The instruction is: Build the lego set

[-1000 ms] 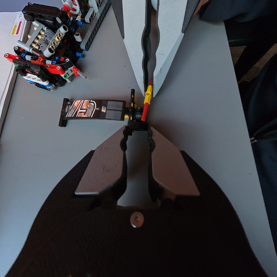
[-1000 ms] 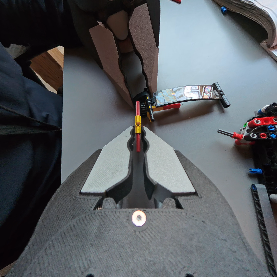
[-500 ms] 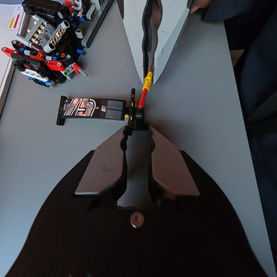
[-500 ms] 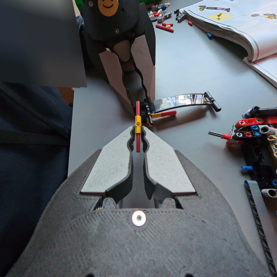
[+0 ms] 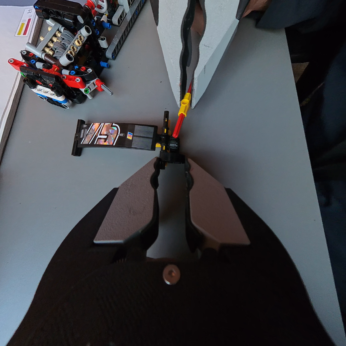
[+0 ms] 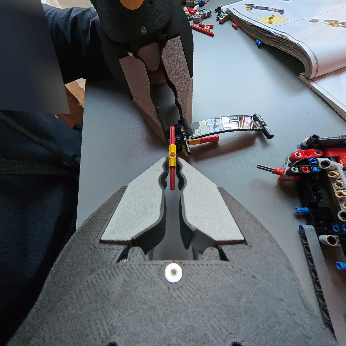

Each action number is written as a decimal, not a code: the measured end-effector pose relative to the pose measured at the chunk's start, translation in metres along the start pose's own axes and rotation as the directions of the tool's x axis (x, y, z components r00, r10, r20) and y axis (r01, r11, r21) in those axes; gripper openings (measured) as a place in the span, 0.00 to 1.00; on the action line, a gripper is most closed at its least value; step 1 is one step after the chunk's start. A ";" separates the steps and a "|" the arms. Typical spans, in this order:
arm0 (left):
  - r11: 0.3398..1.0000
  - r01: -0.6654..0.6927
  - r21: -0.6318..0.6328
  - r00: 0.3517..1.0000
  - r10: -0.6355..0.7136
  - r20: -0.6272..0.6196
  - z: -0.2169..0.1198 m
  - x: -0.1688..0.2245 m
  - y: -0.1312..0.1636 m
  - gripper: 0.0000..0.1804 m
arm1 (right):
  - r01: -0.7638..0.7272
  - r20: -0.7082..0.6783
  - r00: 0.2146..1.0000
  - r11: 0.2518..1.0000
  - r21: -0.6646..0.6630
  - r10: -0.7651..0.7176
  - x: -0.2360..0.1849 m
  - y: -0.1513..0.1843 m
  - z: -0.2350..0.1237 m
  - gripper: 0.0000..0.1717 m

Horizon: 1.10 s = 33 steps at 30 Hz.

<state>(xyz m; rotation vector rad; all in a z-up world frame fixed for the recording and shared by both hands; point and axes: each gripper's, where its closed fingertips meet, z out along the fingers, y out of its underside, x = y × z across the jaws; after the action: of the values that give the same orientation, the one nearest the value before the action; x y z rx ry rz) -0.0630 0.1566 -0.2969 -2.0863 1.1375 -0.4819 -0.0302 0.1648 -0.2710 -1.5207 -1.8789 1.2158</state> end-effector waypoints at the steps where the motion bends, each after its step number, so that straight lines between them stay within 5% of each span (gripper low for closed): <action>1: 1.000 0.001 0.000 1.000 -0.001 -0.001 0.000 0.000 0.000 0.13 | 0.000 -0.001 1.000 1.000 0.001 0.000 0.000 0.000 0.000 0.03; 33: 1.000 0.025 0.000 0.998 -0.025 -0.053 -0.002 0.004 0.002 0.12 | 0.165 -0.098 0.978 0.972 -0.167 -0.183 -0.007 0.017 0.014 0.03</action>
<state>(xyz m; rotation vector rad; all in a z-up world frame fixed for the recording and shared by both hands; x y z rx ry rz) -0.0629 0.1522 -0.2971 -2.1007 1.1429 -0.5514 -0.0295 0.1537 -0.2912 -1.4346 -2.0248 0.9034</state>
